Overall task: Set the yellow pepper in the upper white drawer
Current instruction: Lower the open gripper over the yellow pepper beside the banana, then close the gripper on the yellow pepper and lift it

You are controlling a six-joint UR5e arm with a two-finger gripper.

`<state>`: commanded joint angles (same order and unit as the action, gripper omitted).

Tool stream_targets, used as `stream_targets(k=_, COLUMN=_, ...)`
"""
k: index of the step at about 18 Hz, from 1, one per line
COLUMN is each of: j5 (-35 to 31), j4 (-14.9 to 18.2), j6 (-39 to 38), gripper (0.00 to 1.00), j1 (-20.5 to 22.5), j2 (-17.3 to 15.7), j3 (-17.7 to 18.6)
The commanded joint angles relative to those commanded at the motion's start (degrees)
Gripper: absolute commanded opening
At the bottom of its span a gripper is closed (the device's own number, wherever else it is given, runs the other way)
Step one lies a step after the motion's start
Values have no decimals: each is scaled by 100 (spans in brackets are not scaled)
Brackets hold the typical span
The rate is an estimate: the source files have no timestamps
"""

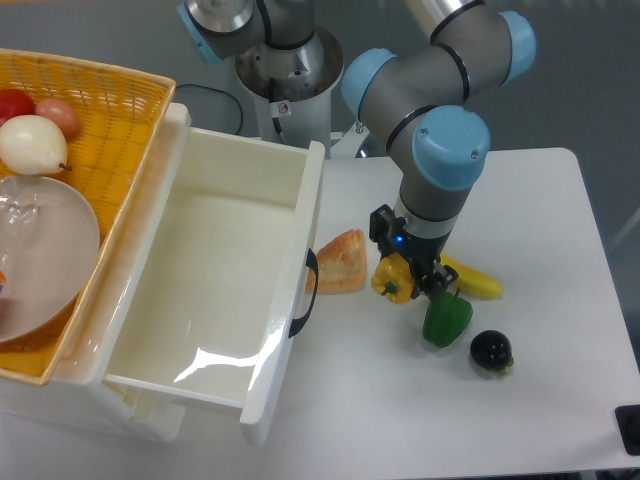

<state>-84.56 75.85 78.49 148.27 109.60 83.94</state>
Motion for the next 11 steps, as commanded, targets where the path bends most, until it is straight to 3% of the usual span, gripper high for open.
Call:
stream_targets(k=8, j5=246, j4=0, j6=-579, gripper=14, j1=132, j2=70, j3=-554)
stream_targets(k=11, j5=536, j4=9, j6=-957, gripper=14, j1=132, j2=53, j3=-563)
